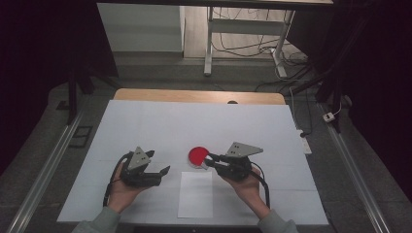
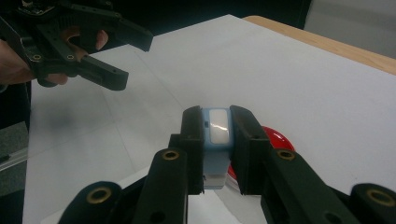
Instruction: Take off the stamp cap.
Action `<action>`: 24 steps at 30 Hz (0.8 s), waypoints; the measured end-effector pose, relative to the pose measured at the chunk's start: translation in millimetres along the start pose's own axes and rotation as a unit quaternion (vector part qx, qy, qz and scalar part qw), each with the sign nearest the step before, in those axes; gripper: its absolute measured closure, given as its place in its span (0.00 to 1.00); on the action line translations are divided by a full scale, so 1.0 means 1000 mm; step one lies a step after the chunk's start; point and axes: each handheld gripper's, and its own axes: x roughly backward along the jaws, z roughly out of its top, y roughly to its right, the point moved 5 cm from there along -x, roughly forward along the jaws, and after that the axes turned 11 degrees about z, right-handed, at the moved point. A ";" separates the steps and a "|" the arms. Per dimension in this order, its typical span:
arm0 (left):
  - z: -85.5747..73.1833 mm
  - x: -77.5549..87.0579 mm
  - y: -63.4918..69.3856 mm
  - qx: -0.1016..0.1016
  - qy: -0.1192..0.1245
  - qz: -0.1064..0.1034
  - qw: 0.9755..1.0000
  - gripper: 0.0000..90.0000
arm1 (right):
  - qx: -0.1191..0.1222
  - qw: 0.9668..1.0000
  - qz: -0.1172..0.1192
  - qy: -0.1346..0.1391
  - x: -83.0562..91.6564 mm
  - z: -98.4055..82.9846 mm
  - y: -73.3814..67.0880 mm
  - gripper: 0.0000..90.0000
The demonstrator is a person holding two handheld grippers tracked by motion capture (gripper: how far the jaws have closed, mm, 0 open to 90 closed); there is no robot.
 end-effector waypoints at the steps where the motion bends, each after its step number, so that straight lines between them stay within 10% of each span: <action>1: 0.001 -0.001 0.001 -0.001 0.000 -0.001 1.000 0.25 | 0.000 1.000 0.000 0.000 0.000 0.000 0.000 0.84; 24: 0.023 -0.022 0.032 -0.026 0.001 -0.032 0.999 0.24 | 0.004 1.000 -0.005 0.012 0.003 0.003 -0.001 0.84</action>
